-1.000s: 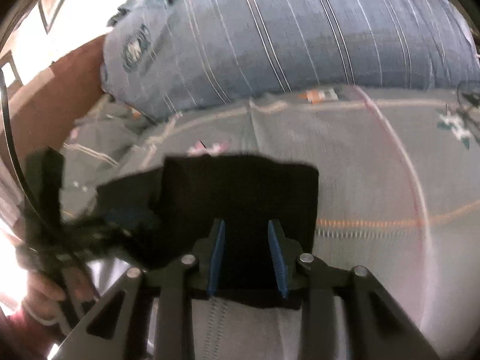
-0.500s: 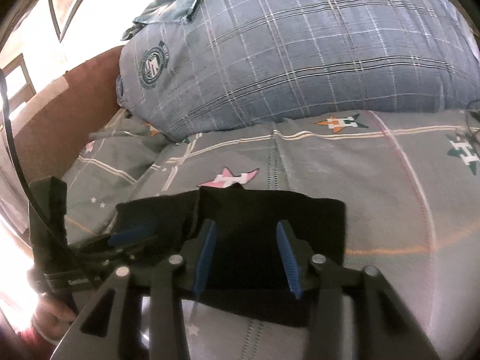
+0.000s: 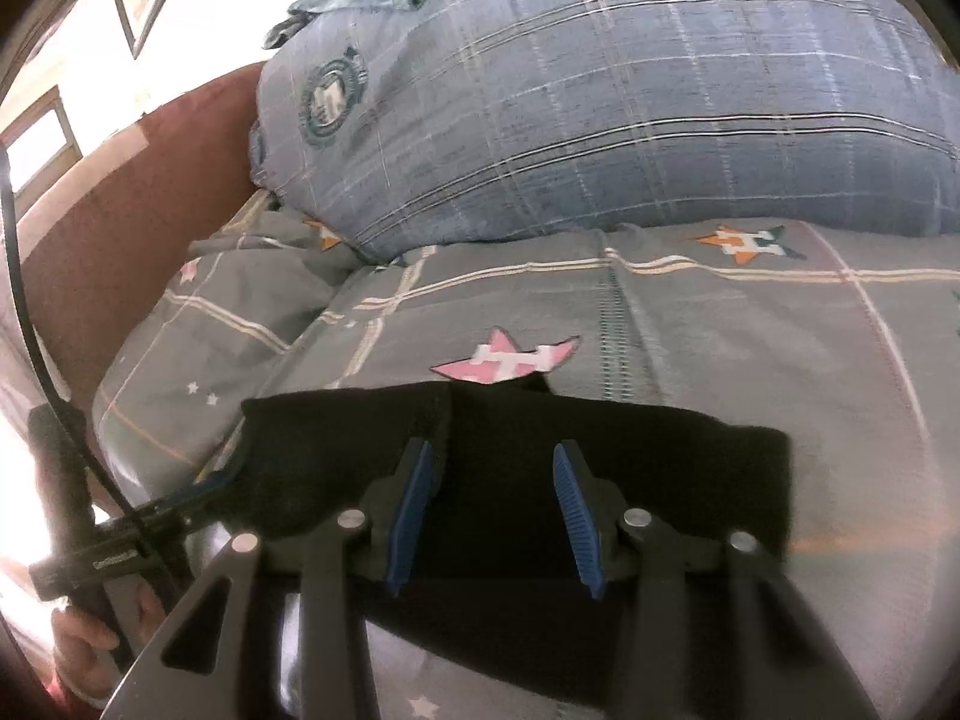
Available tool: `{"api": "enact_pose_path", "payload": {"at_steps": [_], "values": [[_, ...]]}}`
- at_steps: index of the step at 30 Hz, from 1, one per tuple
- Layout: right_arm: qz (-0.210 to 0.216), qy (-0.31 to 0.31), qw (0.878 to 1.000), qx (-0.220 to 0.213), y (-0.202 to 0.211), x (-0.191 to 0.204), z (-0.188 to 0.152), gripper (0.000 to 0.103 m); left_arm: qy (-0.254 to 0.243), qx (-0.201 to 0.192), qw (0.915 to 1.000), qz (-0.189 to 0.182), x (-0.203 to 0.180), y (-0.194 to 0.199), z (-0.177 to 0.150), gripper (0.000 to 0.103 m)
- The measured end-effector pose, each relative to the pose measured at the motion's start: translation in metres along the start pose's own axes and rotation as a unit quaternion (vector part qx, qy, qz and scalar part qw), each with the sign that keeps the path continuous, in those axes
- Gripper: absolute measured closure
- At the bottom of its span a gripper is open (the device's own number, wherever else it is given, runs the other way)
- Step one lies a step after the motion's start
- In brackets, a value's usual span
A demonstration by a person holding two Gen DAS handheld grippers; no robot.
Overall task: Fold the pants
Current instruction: 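Release the folded pants and press them flat with both grippers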
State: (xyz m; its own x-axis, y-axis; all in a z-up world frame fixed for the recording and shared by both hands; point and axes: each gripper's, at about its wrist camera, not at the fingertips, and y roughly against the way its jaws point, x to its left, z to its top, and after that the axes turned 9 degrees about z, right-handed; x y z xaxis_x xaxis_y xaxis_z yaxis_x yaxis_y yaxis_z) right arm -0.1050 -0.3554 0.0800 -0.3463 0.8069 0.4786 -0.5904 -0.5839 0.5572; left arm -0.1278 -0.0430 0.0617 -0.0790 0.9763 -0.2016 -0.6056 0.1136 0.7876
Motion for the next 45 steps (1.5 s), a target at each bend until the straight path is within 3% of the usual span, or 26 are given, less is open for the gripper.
{"api": "enact_pose_path", "payload": {"at_steps": [15,22,25,32,40,45], "values": [[0.039,0.084,0.995,0.045,-0.051,0.060,0.015,0.054,0.048,0.005,0.9988,0.000,0.024,-0.005,-0.005,0.025],[0.057,0.133,0.987,0.073,-0.081,0.091,0.022,0.047,0.121,0.025,0.9920,-0.027,0.048,-0.014,-0.015,0.019],[0.068,0.149,0.982,0.090,-0.100,0.102,0.025,0.044,0.134,0.034,0.9902,-0.022,0.054,-0.019,-0.020,0.019],[0.099,0.187,0.968,0.138,-0.147,0.123,0.034,0.040,0.148,0.029,0.9883,-0.019,0.056,-0.023,-0.016,0.019],[0.126,0.268,0.934,0.202,-0.198,0.157,0.045,0.037,0.132,0.023,0.9910,-0.005,0.050,-0.031,-0.012,0.017],[0.142,0.276,0.925,0.217,-0.216,0.168,0.040,0.037,0.125,0.022,0.9919,0.002,0.049,-0.032,-0.012,0.017]]}}
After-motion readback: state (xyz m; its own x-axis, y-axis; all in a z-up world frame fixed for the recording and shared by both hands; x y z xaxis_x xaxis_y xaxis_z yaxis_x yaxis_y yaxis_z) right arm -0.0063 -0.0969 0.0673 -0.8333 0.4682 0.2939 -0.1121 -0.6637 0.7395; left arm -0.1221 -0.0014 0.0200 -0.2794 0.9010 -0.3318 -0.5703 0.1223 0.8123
